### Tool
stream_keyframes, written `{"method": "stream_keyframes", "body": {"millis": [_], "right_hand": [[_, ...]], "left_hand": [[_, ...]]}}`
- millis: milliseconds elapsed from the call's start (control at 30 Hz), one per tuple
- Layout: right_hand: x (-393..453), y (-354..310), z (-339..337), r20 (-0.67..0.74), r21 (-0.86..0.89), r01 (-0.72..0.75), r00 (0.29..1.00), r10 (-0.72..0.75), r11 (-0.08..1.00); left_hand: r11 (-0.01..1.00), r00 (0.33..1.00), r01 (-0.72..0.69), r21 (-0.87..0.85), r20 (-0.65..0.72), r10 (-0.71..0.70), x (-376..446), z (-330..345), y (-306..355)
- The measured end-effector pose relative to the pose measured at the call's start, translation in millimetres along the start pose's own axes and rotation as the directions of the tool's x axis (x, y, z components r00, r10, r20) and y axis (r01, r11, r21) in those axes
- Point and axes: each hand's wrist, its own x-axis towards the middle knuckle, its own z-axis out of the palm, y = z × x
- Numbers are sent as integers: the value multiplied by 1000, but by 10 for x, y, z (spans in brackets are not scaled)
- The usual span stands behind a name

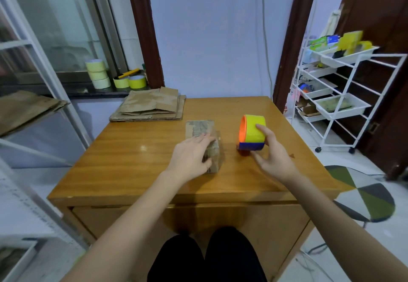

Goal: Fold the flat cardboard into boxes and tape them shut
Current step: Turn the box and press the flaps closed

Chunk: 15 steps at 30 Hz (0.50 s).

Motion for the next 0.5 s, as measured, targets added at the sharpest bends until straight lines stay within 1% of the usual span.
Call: {"method": "stream_keyframes", "body": {"millis": [67,167,233,333,433,500], "right_hand": [[-96,33,-19,-13,11,2,1000,-1,1000],[-238,70,-7,-60,36,42,997,-40,998],[-317,81,8,-27,38,30,999,-28,999],[-441,113,32,39,19,-26,999,26,999],[-545,119,55,20,25,-79,997,79,997],[-565,83,51,-32,-31,-54,998,53,998]], "left_hand": [[1000,1000,19,11,3,-19,-6,-13,12],[999,999,46,13,3,-46,1,-32,24],[999,999,46,16,15,-46,8,-35,23],[999,999,42,17,26,-42,8,-33,17],[999,998,36,24,44,-37,-15,-36,28],[999,999,23,27,46,-24,-33,-53,28]]}}
